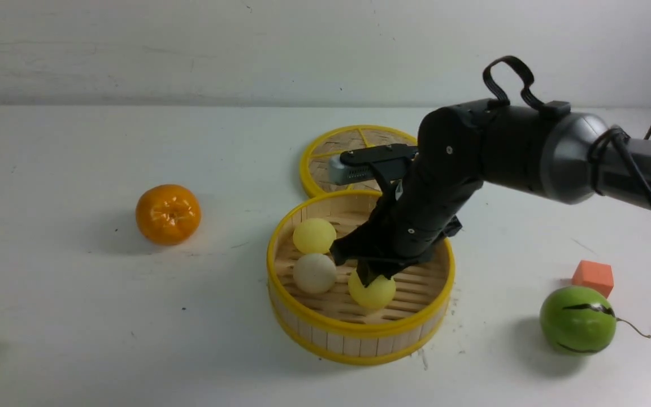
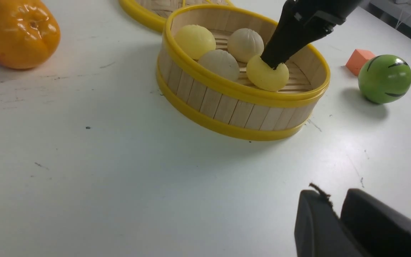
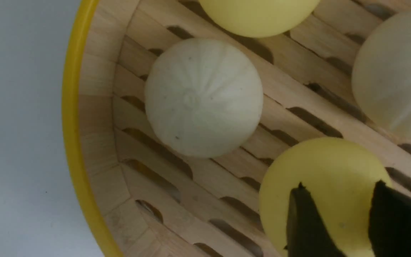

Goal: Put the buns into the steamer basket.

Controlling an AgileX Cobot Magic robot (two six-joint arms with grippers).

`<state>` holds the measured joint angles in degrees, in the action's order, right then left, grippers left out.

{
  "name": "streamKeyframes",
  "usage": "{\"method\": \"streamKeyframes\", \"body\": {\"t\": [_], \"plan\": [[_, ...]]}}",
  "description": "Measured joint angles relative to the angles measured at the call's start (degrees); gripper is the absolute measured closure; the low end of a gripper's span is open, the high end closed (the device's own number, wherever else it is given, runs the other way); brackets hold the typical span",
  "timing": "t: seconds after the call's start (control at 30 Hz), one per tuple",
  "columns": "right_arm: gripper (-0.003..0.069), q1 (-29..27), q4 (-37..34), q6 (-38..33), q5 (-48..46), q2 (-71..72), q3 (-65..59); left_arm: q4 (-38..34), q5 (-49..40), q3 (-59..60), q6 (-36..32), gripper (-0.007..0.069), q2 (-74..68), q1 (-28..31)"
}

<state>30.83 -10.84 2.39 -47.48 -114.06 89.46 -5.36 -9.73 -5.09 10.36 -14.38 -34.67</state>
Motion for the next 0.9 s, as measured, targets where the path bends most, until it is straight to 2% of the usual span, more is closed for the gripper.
{"method": "streamKeyframes", "body": {"t": [0.1,0.17,0.33,0.43,0.47,0.5,0.53,0.57,0.73,0.9], "plan": [[0.0293,0.0,0.1,0.0,-3.3,2.7,-0.1,0.0,0.0,0.0,0.0,0.0519,0.0,0.0],[0.0291,0.0,0.1,0.1,-4.8,4.4,-0.1,0.0,0.0,0.0,0.0,0.0519,0.0,0.0],[0.0412,0.2,2.3,5.0,-12.3,19.2,-4.5,0.0,0.0,0.0,0.0,0.0519,0.0,0.0],[0.0536,1.4,5.2,9.7,-14.7,29.4,-10.5,0.0,0.0,0.0,0.0,0.0519,0.0,0.0],[0.0552,1.5,5.5,10.1,-14.8,30.1,-10.9,0.0,0.0,0.0,0.0,0.0519,0.0,0.0],[0.0606,2.4,6.5,12.3,-15.1,34.3,-13.8,0.0,0.0,0.0,0.0,0.0519,0.0,0.0],[0.062,2.6,6.8,12.9,-15.1,35.5,-14.6,0.0,0.0,0.0,0.0,0.0519,0.0,0.0],[0.0665,3.7,7.9,15.8,-15.3,40.4,-18.1,0.0,0.0,0.0,0.0,0.0519,0.0,0.0],[0.0678,4.6,11.5,20.7,-15.2,51.0,-26.1,0.0,0.0,0.0,0.0,0.0519,0.0,0.0],[0.0676,4.6,12.2,21.0,-18.0,57.7,-31.0,0.0,0.0,0.0,0.0,0.0519,0.0,0.0]]}}
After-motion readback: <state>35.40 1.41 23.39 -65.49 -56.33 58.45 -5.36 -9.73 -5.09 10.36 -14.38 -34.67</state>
